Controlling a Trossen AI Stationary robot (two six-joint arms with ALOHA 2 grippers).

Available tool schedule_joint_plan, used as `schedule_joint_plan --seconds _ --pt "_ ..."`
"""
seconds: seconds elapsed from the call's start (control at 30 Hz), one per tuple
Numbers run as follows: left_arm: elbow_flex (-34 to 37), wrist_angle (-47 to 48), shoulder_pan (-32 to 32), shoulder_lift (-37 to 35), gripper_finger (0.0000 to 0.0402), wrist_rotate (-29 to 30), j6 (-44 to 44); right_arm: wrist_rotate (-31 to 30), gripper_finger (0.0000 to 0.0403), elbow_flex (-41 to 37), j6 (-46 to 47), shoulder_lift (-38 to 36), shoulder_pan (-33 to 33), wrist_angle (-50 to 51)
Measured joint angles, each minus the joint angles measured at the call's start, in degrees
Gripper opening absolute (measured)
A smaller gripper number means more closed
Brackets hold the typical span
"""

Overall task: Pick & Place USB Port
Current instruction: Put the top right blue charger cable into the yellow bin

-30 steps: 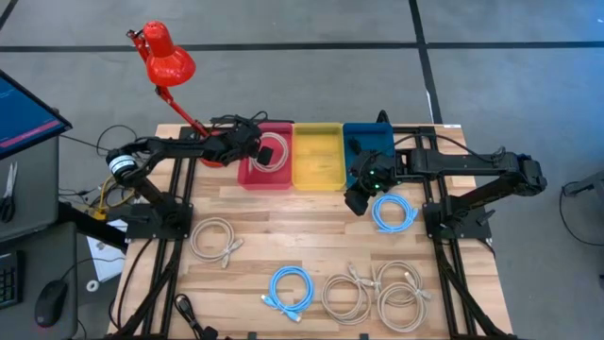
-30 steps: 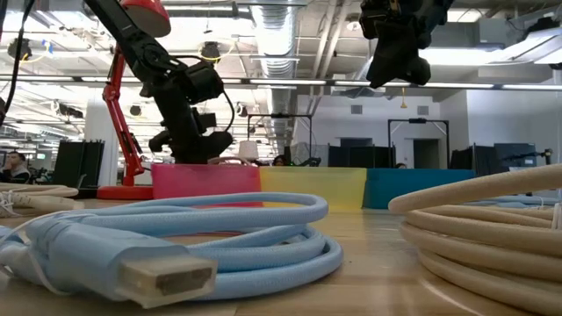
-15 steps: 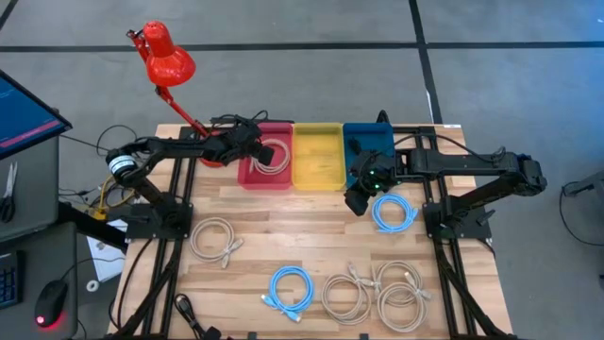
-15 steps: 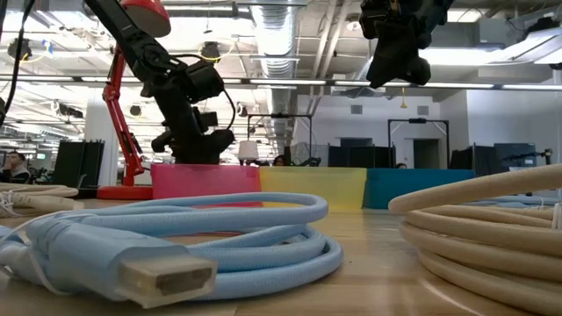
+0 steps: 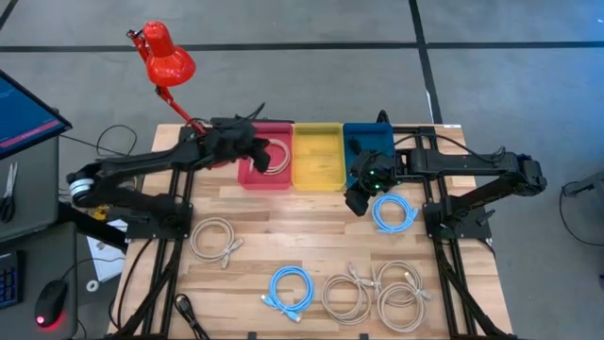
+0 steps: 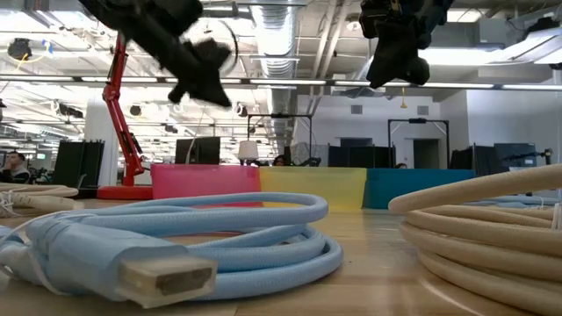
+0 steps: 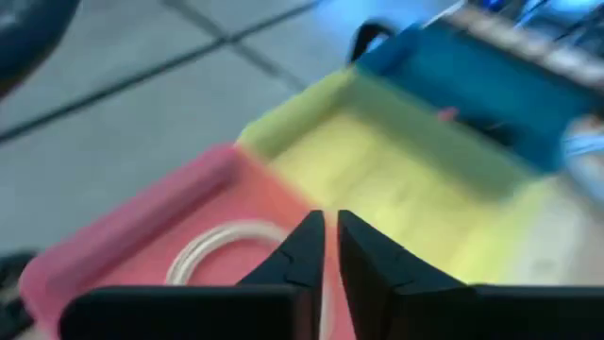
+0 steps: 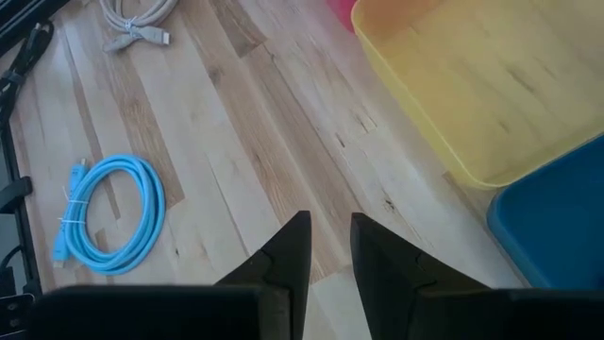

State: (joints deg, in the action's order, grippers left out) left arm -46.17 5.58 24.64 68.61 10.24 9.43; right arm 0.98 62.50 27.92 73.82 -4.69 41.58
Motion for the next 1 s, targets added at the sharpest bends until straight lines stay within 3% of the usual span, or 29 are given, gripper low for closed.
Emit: schedule_joint_plan --seconds 0.3,0.67,0.87,1.0 --pt "-0.02 0.46 -12.22 -10.16 0.0008 -0.03 1.55 0.00 0.0071 0.00 0.00 0.00 0.02 -0.02" --pt "-0.02 1.90 -23.74 -11.07 0.0006 0.71 4.79 0.00 0.0071 0.00 0.46 -0.07 1.76 0.87" --pt "-0.01 3.46 -25.15 -11.07 0.0007 1.70 7.55 -3.68 0.0071 -0.09 8.97 -1.40 5.14 9.95" --pt "-0.02 3.45 -25.28 -11.07 0.0009 1.71 7.56 -8.06 0.0071 -0.09 21.40 -2.30 7.54 20.11"
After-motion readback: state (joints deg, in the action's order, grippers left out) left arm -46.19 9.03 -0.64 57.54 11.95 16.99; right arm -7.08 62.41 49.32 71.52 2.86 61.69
